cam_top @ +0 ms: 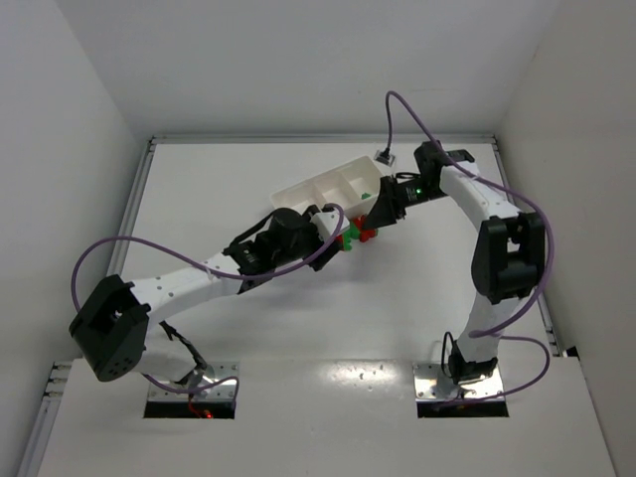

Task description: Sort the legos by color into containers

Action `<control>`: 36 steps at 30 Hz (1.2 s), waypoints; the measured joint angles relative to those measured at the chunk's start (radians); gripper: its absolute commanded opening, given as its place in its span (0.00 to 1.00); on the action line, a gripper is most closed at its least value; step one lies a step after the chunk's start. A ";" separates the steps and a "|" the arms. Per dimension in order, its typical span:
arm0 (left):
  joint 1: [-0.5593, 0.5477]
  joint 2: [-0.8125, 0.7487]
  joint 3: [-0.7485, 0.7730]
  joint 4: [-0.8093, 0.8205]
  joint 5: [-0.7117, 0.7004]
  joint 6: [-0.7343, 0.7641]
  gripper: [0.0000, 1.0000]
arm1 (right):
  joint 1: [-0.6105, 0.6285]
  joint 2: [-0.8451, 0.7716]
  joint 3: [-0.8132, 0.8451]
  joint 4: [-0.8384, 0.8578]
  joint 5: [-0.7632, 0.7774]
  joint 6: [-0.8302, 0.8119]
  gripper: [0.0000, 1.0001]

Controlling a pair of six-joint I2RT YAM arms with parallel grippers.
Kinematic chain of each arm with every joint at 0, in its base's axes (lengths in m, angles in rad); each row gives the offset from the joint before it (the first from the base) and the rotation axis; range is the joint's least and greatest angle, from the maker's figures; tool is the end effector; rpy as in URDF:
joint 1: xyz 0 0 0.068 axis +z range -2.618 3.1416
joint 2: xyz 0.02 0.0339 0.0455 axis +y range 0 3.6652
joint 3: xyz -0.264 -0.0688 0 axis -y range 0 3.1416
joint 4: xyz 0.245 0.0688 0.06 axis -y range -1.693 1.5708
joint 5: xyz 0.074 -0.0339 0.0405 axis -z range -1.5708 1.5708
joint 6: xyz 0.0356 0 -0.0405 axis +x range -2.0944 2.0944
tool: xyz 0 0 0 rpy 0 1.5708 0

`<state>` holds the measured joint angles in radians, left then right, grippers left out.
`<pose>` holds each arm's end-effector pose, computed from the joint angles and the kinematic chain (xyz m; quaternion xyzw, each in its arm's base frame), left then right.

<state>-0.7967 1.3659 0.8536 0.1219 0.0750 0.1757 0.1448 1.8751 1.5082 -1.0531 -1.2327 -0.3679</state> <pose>0.2152 -0.2239 0.2625 0.4064 0.7243 -0.1996 0.5200 0.3536 0.0855 0.2487 -0.2484 0.7760 0.5660 0.1252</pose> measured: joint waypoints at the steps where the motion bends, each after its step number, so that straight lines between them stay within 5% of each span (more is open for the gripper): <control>1: 0.000 0.000 0.000 0.000 0.001 0.000 0.00 | 0.001 0.000 -0.010 0.005 0.002 0.005 0.68; 12: -0.002 0.022 0.031 0.004 0.012 0.000 0.00 | 0.049 -0.105 -0.204 0.343 0.135 0.313 0.70; 25: -0.016 0.047 0.043 0.008 0.016 0.005 0.00 | 0.071 -0.105 -0.181 0.399 0.137 0.361 0.69; 30: -0.016 0.056 0.047 0.009 0.016 0.008 0.00 | 0.086 -0.100 -0.163 0.386 0.123 0.341 0.57; 36: -0.017 0.058 0.047 0.002 0.013 0.019 0.00 | 0.092 -0.050 -0.116 0.300 0.114 0.280 0.20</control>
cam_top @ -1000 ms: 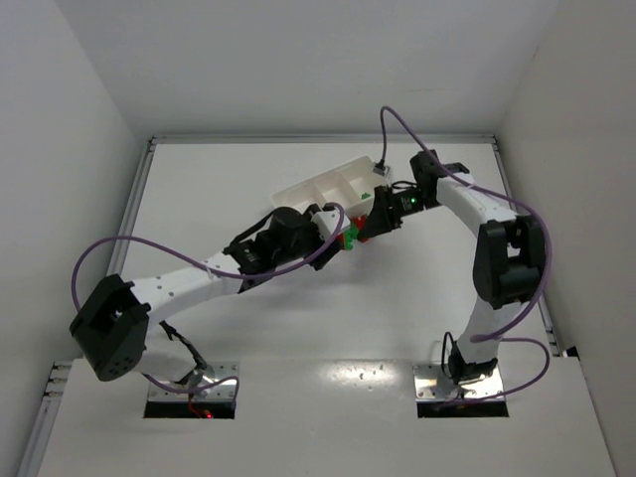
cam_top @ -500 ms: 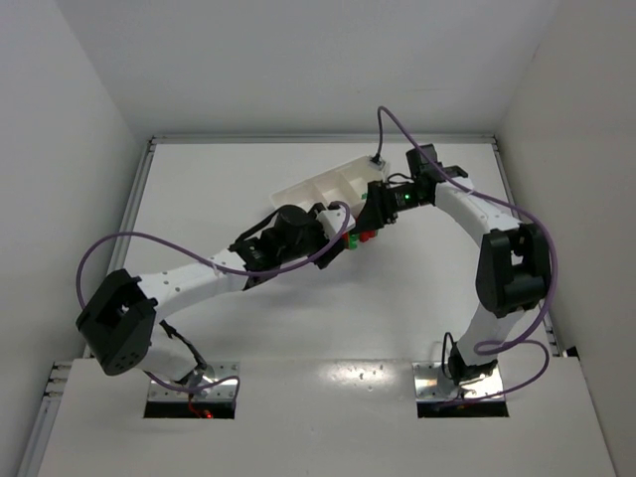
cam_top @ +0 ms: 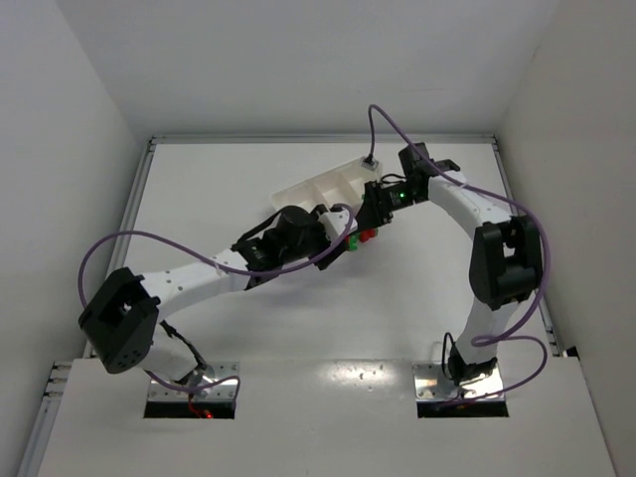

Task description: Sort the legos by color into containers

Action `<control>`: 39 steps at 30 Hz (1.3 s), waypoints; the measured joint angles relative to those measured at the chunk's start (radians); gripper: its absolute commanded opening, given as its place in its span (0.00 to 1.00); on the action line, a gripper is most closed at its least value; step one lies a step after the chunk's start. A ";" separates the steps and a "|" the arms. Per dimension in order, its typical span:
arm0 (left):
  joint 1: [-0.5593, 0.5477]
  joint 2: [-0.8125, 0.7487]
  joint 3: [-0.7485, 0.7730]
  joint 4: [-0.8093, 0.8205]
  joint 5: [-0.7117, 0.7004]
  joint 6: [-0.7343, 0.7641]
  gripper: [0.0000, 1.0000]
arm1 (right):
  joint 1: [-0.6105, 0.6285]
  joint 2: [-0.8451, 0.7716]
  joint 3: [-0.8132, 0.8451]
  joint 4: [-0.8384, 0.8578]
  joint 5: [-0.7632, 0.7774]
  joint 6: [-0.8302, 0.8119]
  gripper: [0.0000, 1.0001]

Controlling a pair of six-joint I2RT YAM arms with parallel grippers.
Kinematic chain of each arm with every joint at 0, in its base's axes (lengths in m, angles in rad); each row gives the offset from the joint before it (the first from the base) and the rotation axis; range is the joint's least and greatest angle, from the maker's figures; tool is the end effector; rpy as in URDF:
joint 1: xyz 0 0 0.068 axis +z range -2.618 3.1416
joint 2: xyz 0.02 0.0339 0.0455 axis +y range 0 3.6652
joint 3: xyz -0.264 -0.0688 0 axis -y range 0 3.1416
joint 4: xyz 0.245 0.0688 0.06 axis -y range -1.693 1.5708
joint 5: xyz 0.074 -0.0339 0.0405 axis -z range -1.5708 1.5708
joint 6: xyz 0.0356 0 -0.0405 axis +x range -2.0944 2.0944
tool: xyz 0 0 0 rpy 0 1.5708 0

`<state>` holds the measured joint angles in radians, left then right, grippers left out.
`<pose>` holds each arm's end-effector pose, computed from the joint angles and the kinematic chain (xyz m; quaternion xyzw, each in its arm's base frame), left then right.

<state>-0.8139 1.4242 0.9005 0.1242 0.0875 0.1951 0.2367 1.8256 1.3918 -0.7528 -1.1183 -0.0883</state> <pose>0.2205 -0.2380 0.2615 0.4236 0.7171 -0.2029 0.5149 0.3499 0.1173 0.2374 -0.2346 0.8048 0.5313 0.1228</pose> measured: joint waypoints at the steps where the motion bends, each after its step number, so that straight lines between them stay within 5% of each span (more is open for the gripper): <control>1: -0.001 0.000 0.000 -0.003 -0.001 0.004 0.00 | -0.001 0.010 0.007 -0.018 -0.001 -0.003 0.15; 6: -0.005 0.002 0.000 -0.014 0.002 0.007 0.00 | -0.002 0.027 0.019 -0.066 -0.011 -0.034 0.01; 28: -0.011 -0.026 -0.056 0.032 -0.026 0.005 0.00 | -0.064 0.027 0.096 -0.256 -0.012 -0.226 0.00; 32: -0.007 -0.039 -0.061 0.032 -0.040 0.004 0.00 | -0.078 0.027 0.112 -0.158 0.027 -0.158 0.00; 39: 0.024 -0.088 -0.085 0.029 -0.058 0.003 0.00 | -0.085 0.030 0.118 0.280 0.316 0.144 0.00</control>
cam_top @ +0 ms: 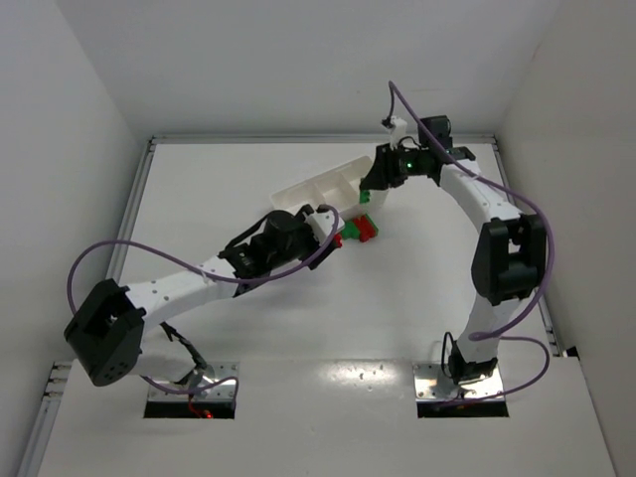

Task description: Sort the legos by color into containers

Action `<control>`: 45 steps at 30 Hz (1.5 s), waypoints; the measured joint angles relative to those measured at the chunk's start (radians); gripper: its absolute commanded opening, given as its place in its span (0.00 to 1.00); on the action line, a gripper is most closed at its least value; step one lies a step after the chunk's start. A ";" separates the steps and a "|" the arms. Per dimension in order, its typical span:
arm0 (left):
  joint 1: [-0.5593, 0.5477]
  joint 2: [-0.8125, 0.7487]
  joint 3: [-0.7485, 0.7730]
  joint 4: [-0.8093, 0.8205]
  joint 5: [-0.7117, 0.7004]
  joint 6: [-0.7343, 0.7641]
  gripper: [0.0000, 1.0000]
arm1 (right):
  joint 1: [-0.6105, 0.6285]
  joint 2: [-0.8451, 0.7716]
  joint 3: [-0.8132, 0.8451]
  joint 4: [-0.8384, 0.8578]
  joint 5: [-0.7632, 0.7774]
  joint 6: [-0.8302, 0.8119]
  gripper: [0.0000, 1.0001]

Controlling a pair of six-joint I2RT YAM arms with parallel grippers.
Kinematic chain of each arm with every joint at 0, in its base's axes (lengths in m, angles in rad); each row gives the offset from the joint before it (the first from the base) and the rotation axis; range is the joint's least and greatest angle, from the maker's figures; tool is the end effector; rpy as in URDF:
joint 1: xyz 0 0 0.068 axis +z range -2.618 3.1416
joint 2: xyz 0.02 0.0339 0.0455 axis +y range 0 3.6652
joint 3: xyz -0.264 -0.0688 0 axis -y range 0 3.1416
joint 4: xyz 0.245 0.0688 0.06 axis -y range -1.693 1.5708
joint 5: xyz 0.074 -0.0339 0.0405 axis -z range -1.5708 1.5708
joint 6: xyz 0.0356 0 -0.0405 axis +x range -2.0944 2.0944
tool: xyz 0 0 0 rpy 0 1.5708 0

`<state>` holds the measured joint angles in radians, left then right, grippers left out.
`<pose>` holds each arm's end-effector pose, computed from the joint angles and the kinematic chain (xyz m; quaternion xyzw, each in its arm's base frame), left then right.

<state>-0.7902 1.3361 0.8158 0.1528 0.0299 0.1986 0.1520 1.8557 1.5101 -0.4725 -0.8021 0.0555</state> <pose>0.2127 -0.2162 0.2612 0.3986 0.7216 -0.1768 0.5378 0.4039 0.0878 0.2682 -0.1846 0.8483 0.3962 0.2989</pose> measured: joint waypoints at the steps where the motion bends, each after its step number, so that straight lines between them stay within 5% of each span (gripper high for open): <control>1: 0.002 -0.003 -0.002 0.000 -0.002 0.000 0.00 | 0.001 0.008 0.012 0.035 0.042 0.022 0.00; 8: 0.007 -0.005 -0.014 -0.001 -0.005 0.000 0.00 | 0.005 0.185 0.198 0.239 0.286 0.103 0.00; 14: 0.011 -0.005 -0.016 -0.001 -0.005 0.000 0.00 | 0.013 0.299 0.242 0.255 0.356 0.090 0.02; 17: 0.015 -0.002 -0.016 0.000 -0.003 0.000 0.00 | 0.014 0.335 0.242 0.252 0.375 0.073 0.24; 19: 0.020 0.004 -0.016 0.000 0.000 0.000 0.00 | 0.015 0.349 0.242 0.248 0.379 0.064 0.50; 22: 0.029 0.013 -0.016 0.002 0.000 0.000 0.00 | 0.015 0.353 0.241 0.238 0.382 0.054 0.67; 30: 0.033 0.024 -0.016 0.009 0.007 0.001 0.00 | 0.016 0.342 0.235 0.238 0.371 0.046 0.68; 37: 0.035 0.023 -0.016 0.017 0.019 0.001 0.00 | -0.018 0.148 0.112 0.153 0.063 0.013 0.67; 45: 0.051 0.021 -0.016 0.030 0.057 -0.005 0.00 | 0.012 0.035 0.069 -0.149 -0.315 -0.150 0.67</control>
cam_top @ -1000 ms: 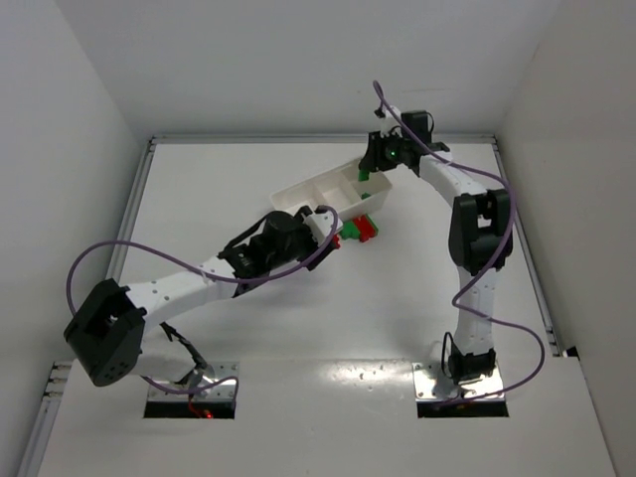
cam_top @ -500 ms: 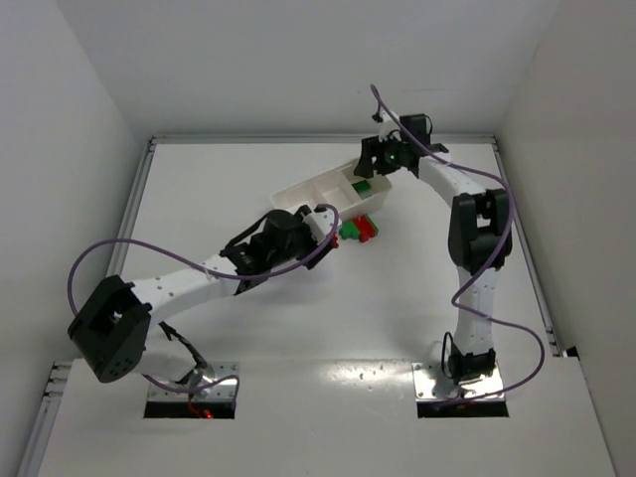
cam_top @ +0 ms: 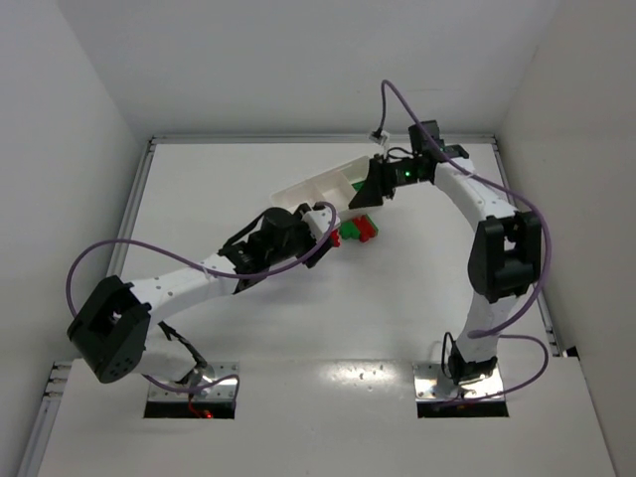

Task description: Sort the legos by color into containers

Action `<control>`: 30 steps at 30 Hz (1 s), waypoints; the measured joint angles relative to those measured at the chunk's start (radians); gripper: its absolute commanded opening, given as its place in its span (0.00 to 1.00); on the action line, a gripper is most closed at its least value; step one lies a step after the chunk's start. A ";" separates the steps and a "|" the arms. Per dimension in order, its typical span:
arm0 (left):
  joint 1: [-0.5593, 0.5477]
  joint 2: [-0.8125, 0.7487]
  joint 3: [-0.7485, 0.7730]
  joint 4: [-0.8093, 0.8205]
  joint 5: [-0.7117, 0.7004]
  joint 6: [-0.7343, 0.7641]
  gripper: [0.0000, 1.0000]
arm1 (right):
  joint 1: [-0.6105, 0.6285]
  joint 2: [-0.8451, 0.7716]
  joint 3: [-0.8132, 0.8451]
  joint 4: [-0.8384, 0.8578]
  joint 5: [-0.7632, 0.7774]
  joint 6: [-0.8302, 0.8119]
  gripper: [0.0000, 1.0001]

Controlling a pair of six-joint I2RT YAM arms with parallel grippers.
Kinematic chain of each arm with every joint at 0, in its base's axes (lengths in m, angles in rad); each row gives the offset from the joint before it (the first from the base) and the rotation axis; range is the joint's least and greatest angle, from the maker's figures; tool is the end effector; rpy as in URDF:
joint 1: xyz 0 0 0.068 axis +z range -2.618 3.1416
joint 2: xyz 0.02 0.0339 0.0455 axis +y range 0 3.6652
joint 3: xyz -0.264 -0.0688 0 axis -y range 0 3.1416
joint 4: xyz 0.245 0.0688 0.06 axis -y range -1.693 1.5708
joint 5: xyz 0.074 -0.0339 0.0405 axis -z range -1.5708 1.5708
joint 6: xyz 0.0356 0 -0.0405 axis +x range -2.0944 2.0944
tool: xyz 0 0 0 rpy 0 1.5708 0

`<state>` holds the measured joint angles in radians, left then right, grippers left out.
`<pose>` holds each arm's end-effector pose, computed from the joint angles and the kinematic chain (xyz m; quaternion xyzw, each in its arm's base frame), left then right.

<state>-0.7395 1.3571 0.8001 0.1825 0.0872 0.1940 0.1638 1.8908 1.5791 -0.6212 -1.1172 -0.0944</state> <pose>0.2237 -0.2082 0.2529 0.3934 0.7262 -0.1862 0.5321 0.3973 0.0981 0.2741 -0.2685 0.7771 0.5122 0.2483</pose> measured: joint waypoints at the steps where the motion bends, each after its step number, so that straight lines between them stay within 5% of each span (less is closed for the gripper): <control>1: 0.000 0.000 0.000 0.000 0.002 0.000 0.00 | 0.012 0.000 -0.016 -0.031 -0.015 -0.014 0.67; 12: 0.000 0.000 0.000 0.007 0.006 -0.001 0.00 | 0.089 -0.002 -0.119 -0.121 -0.035 -0.037 0.67; 30: 0.000 0.000 0.000 0.008 0.007 0.000 0.00 | 0.188 -0.020 -0.167 0.021 0.006 0.094 0.67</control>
<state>-0.7395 1.3575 0.8001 0.1902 0.0940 0.1936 0.3519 1.8709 1.4117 -0.5999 -1.1114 -0.0006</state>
